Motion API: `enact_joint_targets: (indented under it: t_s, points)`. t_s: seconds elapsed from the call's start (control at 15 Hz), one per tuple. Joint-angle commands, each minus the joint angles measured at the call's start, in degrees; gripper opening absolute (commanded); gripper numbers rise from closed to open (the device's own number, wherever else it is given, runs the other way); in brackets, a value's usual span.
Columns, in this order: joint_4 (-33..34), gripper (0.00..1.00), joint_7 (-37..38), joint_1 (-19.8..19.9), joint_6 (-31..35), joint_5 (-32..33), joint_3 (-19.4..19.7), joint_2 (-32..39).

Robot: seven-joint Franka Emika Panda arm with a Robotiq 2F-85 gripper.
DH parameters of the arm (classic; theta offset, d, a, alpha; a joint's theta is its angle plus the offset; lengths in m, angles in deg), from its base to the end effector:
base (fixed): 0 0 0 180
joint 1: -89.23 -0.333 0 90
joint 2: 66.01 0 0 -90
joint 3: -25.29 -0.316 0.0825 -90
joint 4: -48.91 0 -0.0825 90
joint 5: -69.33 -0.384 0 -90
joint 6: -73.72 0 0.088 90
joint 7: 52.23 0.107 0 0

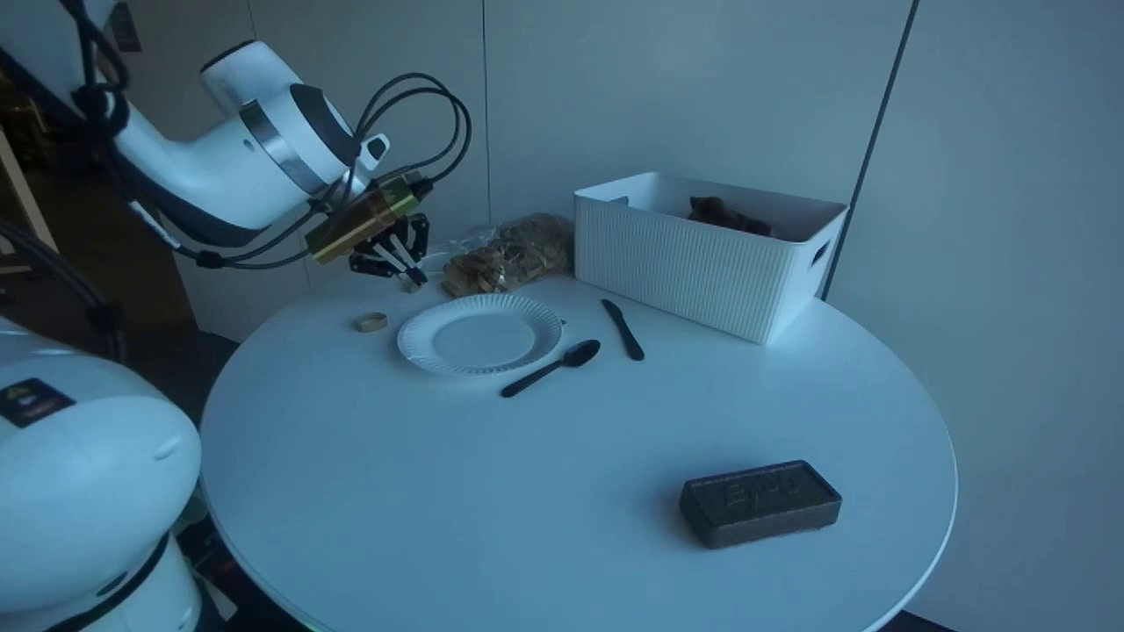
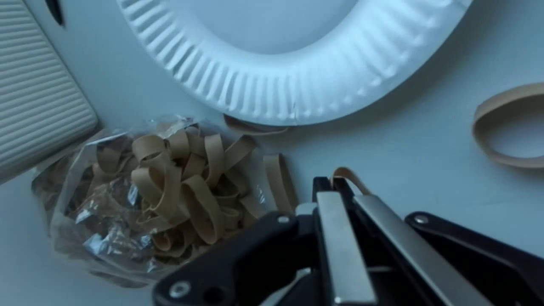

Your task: Take all the rubber bands off the plate and place them in the basket

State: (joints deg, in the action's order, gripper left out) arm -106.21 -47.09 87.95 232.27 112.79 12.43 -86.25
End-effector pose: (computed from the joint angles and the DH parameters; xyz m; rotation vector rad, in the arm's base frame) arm 0.3953 0.1271 0.3688 2.4425 1.0623 0.5867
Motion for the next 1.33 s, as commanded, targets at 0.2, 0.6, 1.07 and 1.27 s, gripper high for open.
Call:
enact_joint_targets:
  t_s: [0.2, 0.6, 1.07, 1.27]
  points:
    - [4.35, 0.07, 26.08, 18.35, 10.61, 29.73, -9.87, -0.45]
    - [7.72, 0.06, 31.28, 20.09, 8.24, 35.01, -10.57, 9.68]
    - [14.17, 0.07, 45.86, 19.60, 7.12, 51.55, -10.88, 14.85]
    - [15.85, 0.07, 51.55, 18.91, 4.96, 57.27, -11.11, 16.58]
